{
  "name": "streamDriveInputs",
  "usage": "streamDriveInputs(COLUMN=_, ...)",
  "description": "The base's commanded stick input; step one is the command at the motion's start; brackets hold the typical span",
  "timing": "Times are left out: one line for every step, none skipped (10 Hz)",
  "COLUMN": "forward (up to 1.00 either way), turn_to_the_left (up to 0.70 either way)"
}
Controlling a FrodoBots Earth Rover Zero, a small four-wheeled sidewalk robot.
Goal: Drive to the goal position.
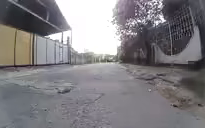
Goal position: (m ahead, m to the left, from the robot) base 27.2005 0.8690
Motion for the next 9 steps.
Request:
streamDriveInputs(forward=1.0, turn_to_the_left=0.01)
streamDriveInputs(forward=1.0, turn_to_the_left=0.01)
streamDriveInputs(forward=1.0, turn_to_the_left=-0.08)
streamDriveInputs(forward=1.0, turn_to_the_left=-0.36)
streamDriveInputs(forward=1.0, turn_to_the_left=-0.34)
streamDriveInputs(forward=1.0, turn_to_the_left=-0.05)
streamDriveInputs(forward=1.0, turn_to_the_left=-0.36)
streamDriveInputs(forward=1.0, turn_to_the_left=-0.33)
streamDriveInputs(forward=1.0, turn_to_the_left=-0.04)
